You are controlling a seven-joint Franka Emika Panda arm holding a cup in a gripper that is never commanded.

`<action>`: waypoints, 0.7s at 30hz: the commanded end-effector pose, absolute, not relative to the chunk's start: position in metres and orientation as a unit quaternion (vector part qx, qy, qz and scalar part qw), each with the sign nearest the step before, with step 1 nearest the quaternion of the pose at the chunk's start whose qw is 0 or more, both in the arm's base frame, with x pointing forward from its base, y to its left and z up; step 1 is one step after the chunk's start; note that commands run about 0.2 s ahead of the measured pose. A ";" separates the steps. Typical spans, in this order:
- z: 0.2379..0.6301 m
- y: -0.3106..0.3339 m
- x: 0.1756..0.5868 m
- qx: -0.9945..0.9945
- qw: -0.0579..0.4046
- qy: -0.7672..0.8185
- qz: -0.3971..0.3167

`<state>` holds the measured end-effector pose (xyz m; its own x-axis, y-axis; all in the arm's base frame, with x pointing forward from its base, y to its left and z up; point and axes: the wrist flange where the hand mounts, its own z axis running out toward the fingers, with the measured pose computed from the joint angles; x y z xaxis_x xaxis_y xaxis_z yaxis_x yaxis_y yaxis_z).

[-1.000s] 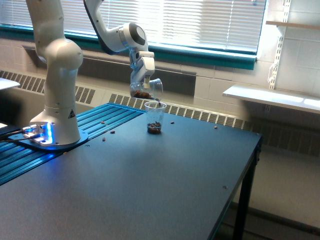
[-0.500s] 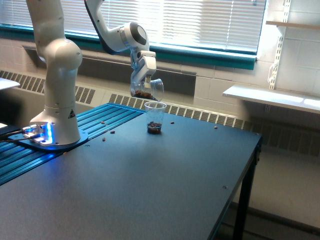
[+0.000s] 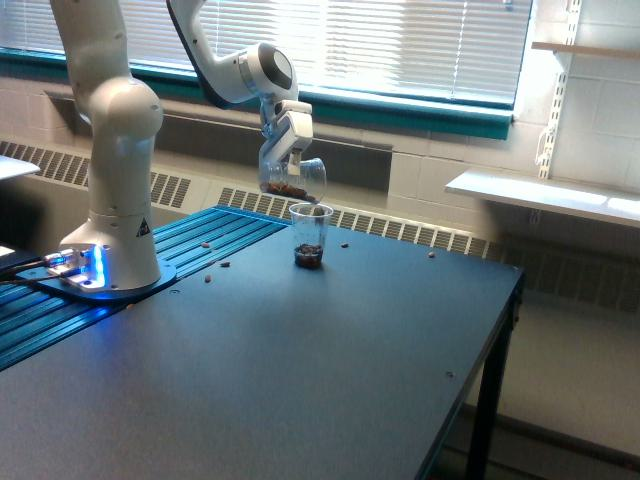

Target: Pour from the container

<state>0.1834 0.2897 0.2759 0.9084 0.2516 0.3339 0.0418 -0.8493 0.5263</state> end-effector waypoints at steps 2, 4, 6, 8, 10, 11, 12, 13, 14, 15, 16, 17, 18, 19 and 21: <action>0.279 0.283 0.183 0.937 0.274 0.092 0.196; 0.279 0.281 0.182 0.937 0.276 0.094 0.194; 0.279 0.280 0.181 0.936 0.278 0.098 0.193; 0.279 0.279 0.180 0.935 0.280 0.103 0.192; 0.279 0.278 0.179 0.934 0.282 0.106 0.191; 0.279 0.278 0.178 0.934 0.283 0.107 0.191; 0.279 0.277 0.178 0.934 0.283 0.109 0.191; 0.279 0.277 0.178 0.934 0.283 0.110 0.190; 0.279 0.277 0.178 0.933 0.284 0.110 0.190; 0.280 0.277 0.177 0.933 0.284 0.111 0.190; 0.280 0.277 0.177 0.933 0.285 0.111 0.190; 0.280 0.277 0.177 0.933 0.285 0.112 0.190; 0.280 0.276 0.177 0.933 0.285 0.113 0.189; 0.280 0.276 0.177 0.932 0.286 0.114 0.189; 0.281 0.277 0.178 0.932 0.287 0.114 0.189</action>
